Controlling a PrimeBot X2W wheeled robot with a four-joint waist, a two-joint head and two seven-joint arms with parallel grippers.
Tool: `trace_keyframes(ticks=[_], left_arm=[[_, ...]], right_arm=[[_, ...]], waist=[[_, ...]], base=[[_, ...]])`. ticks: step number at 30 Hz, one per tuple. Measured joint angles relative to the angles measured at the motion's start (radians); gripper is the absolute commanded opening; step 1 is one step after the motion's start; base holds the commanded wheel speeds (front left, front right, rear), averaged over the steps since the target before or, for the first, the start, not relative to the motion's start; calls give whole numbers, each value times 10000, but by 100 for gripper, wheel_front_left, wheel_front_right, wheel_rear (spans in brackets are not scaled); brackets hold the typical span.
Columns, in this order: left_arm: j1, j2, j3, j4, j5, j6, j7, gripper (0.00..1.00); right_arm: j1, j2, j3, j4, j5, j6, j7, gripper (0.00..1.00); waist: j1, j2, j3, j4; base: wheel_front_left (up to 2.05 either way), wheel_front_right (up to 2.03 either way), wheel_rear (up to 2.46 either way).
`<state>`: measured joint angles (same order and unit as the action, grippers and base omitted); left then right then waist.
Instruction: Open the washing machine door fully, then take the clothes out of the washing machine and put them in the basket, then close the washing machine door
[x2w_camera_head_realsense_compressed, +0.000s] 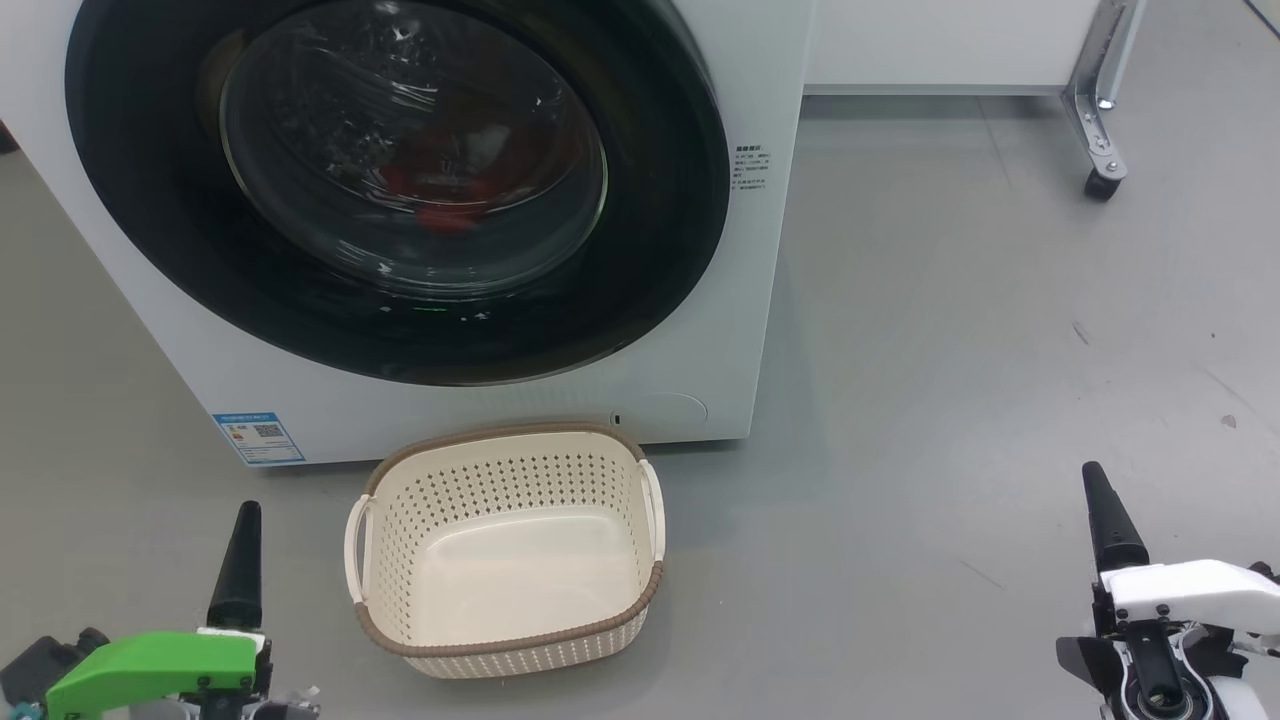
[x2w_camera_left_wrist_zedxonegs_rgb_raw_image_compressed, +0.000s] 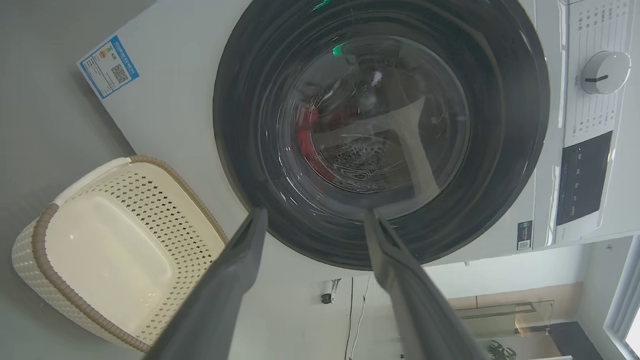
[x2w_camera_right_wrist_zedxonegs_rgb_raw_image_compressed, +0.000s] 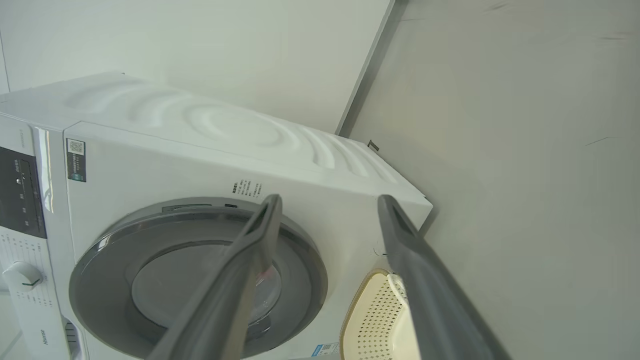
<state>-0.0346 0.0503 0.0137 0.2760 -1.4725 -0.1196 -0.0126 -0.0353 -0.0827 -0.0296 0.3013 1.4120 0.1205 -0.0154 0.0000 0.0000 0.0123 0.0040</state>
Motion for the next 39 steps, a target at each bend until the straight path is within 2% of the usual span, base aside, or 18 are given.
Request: trace_keyframes(ticks=[7,12,23,39], left_arm=[[-93,382,-351,-42,1540,0,-259,100],[-155,587,-575,-52,2727,88,-430,100],[-297,708,-1158,-307,5110,276,-815,100],[-297,698,-1906,29,7327,543,-1358,100]], right_arm=[[-93,-253,372,27,-1398,-13,-265,100],[-283,-593,736,-17,-2842,-182,-412,100],[-398,-616,1331,-161,-4957,-531,-790,100],[-400,-614,2109,-167,-7488,-853,-1325,100]], waist=[[0,0,31,1],[0,0,51,1],[1,0,57,7],[0,0,66,-8]], base=[[0,0,0],[0,0,0],[0,0,0],[0,0,0]])
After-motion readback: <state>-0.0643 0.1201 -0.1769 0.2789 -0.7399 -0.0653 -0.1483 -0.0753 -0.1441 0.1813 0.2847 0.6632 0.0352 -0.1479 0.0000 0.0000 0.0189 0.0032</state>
